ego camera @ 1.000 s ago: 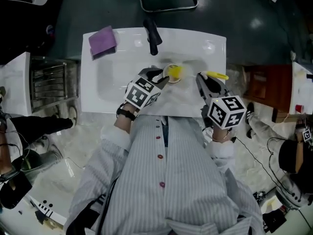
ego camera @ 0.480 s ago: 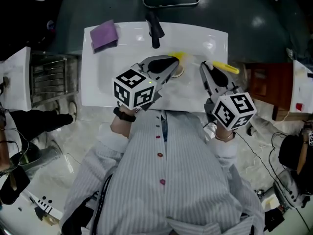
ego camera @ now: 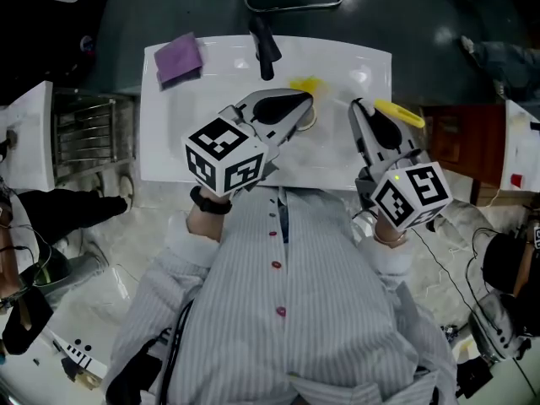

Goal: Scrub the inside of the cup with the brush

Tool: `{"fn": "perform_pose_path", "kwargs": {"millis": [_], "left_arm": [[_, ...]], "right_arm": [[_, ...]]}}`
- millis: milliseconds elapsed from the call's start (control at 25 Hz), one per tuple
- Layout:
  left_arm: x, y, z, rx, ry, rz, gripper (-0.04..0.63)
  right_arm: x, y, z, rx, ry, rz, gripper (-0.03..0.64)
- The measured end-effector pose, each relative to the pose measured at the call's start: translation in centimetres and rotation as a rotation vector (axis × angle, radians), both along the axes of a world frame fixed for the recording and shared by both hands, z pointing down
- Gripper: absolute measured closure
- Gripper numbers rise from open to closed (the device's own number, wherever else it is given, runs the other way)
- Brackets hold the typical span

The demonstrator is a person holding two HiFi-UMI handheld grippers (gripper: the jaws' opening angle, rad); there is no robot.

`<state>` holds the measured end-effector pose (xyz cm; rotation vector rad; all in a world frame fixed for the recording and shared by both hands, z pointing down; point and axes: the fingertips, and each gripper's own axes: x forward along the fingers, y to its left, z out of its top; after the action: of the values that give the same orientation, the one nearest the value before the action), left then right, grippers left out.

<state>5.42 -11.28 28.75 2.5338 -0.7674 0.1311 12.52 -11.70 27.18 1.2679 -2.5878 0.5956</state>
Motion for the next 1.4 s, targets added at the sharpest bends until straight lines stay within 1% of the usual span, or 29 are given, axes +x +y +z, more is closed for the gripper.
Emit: {"fn": "perform_pose_path", "kwargs": {"millis": [360, 480, 1400], "left_arm": [[-0.2, 0.3, -2.5, 0.075, -0.017, -0.025, 0.586], [-0.1, 0.4, -3.0, 0.088, -0.014, -0.027, 0.586], [-0.4, 1.5, -3.0, 0.104, -0.045, -0.038, 0.586]], "right_arm": [[-0.4, 0.3, -1.7, 0.035, -0.026, -0.003, 0.561], [-0.5, 0.4, -2.0, 0.043, -0.033, -0.005, 0.561], [-1.4, 1.3, -2.1, 0.050, -0.031, -0.040, 0.561]]}}
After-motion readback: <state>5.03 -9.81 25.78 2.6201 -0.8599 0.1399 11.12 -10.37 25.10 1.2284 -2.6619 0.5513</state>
